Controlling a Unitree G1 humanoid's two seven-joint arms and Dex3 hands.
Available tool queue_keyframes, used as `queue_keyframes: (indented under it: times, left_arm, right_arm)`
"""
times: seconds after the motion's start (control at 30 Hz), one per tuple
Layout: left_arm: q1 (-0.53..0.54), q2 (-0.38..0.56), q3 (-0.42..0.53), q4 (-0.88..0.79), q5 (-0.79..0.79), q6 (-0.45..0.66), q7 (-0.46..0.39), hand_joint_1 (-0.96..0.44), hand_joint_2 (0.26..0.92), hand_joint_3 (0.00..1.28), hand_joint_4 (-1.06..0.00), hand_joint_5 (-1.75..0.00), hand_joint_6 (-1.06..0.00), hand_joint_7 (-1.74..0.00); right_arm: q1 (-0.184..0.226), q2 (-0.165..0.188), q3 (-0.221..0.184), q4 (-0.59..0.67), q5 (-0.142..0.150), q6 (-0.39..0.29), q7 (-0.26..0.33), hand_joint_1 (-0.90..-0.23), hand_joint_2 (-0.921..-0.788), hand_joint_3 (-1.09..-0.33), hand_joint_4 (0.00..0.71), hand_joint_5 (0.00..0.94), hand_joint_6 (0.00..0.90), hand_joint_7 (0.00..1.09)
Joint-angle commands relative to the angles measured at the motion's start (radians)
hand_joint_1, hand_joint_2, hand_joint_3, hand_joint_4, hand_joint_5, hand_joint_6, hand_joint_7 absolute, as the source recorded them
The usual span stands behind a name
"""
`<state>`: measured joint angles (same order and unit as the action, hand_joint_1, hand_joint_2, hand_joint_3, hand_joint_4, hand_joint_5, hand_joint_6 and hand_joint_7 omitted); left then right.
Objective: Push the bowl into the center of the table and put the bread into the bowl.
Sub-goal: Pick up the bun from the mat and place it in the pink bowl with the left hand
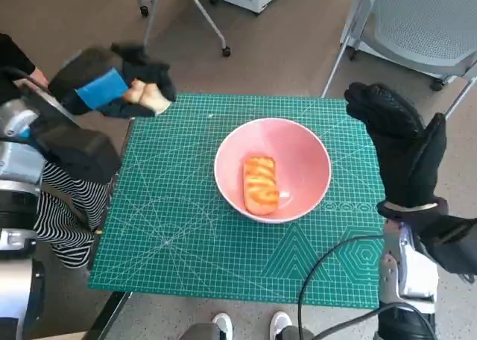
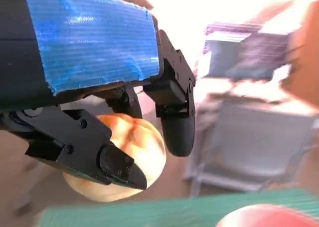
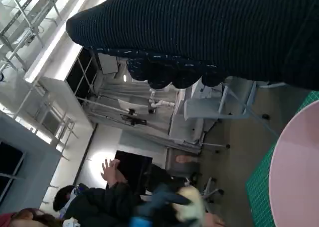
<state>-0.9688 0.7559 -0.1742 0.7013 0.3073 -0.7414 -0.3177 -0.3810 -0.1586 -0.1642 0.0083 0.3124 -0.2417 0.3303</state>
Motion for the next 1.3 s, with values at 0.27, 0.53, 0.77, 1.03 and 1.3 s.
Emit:
queue_keyframes:
  times: [0.27, 0.53, 0.77, 1.03, 1.3]
  left_arm:
    - [-0.017, -0.102, -0.006, -0.209, -0.05, 0.0, -0.075, 0.0, 0.863, 0.01, -0.89, -1.04, -0.83, -0.85]
    - [-0.021, -0.195, -0.043, -0.364, -0.035, 0.088, -0.129, 0.0, 0.873, 0.02, -0.87, -1.0, -0.77, -0.98]
    - [-0.026, -0.29, -0.111, -0.303, 0.003, 0.086, -0.144, 0.0, 0.89, 0.01, -0.83, -1.0, -0.74, -1.06]
    - [-0.041, -0.398, -0.18, -0.159, 0.071, 0.043, -0.109, 0.0, 0.919, 0.04, -0.72, -1.09, -0.67, -1.17]
    - [-0.059, -0.464, -0.221, -0.023, 0.119, 0.013, -0.089, 0.0, 0.92, 0.08, -0.68, -1.17, -0.61, -1.2]
  right_arm:
    - [0.0, -0.007, -0.004, 0.031, 0.007, 0.001, 0.017, -0.689, -0.921, -0.681, 0.185, 0.0, 0.096, 0.56]
    - [0.004, -0.003, -0.003, 0.027, 0.007, -0.002, 0.017, -0.684, -0.921, -0.682, 0.186, 0.001, 0.096, 0.56]
    - [0.01, -0.007, -0.007, 0.016, 0.005, 0.001, 0.013, -0.679, -0.921, -0.682, 0.187, 0.001, 0.097, 0.56]
    - [0.026, -0.009, -0.013, -0.002, -0.001, 0.0, 0.007, -0.681, -0.921, -0.68, 0.19, 0.002, 0.098, 0.56]
    - [0.043, -0.008, -0.017, -0.023, -0.006, 0.002, 0.0, -0.682, -0.921, -0.679, 0.192, 0.003, 0.094, 0.55]
